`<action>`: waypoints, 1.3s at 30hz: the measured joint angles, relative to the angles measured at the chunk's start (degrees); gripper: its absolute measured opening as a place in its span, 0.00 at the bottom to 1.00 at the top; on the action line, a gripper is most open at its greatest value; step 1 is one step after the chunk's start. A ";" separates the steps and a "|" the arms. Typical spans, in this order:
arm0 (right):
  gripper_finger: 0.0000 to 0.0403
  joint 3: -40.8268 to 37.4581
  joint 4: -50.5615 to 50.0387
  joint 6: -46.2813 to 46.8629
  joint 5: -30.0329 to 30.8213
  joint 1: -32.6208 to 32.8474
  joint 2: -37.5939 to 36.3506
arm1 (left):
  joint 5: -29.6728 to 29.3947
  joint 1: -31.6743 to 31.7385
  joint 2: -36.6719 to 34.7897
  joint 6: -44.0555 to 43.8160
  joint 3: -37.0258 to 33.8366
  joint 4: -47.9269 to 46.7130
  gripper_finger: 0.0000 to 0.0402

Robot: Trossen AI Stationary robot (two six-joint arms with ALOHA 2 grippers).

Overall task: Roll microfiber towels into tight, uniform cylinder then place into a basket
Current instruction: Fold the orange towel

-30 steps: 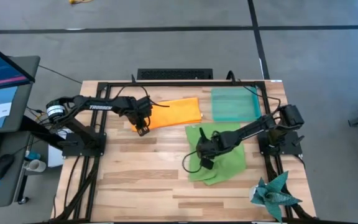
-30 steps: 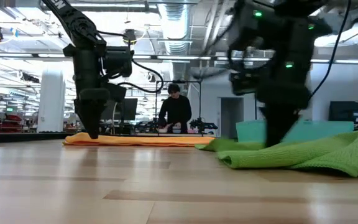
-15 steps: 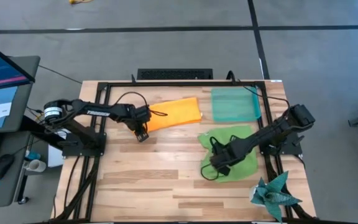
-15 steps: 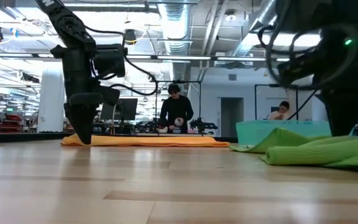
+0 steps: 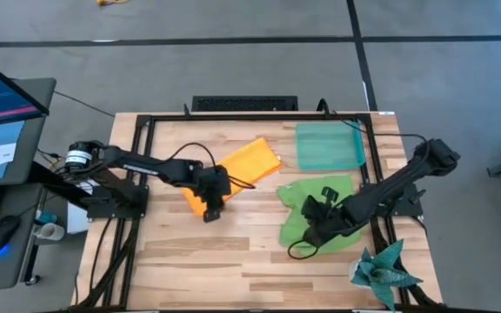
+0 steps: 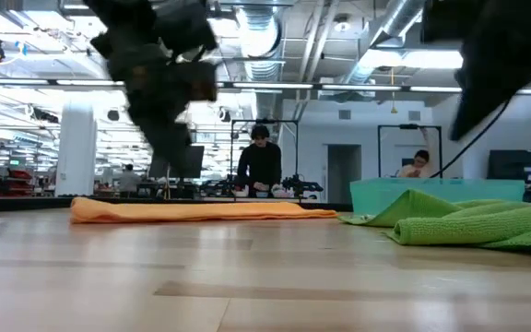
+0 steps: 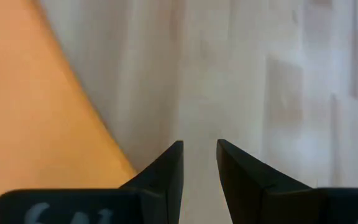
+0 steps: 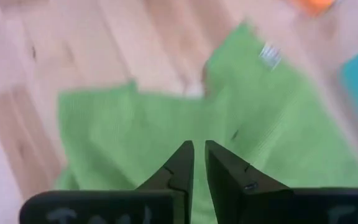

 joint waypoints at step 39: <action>0.16 3.67 5.22 -19.30 20.74 -8.35 -13.81 | -8.51 -6.29 9.92 -20.80 -7.36 15.90 0.22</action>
